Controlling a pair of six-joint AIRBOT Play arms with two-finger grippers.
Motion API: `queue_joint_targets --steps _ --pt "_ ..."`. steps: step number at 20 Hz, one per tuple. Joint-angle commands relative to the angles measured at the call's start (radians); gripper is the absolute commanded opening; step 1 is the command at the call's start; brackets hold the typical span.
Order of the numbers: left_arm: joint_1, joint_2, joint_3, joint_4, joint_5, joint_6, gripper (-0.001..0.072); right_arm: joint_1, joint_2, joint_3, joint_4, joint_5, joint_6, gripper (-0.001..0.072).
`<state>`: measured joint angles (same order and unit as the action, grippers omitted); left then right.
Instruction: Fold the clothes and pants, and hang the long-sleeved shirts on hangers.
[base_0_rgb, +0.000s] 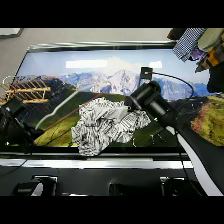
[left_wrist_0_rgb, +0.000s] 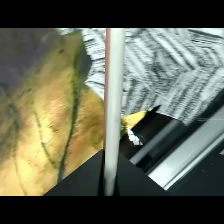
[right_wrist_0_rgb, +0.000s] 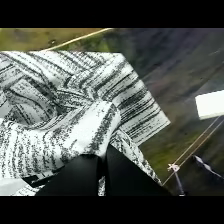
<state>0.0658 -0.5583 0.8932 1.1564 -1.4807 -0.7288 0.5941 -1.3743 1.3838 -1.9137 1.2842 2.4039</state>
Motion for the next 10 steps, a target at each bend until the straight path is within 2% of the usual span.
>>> queue_joint_targets --steps 1,5,10 --pt "-0.007 0.050 -0.022 -0.091 -0.072 0.053 0.0039 -0.071 -0.002 0.000 0.130 -0.001 -0.094 0.0042" --pt "-0.007 0.049 -0.025 -0.132 -0.108 0.159 0.0040 -0.124 -0.002 0.000 0.130 -0.004 -0.085 0.0041" --pt "-0.007 0.045 -0.098 -0.167 -0.106 0.182 0.0040 -0.152 -0.002 0.000 0.163 -0.012 -0.097 0.0043"
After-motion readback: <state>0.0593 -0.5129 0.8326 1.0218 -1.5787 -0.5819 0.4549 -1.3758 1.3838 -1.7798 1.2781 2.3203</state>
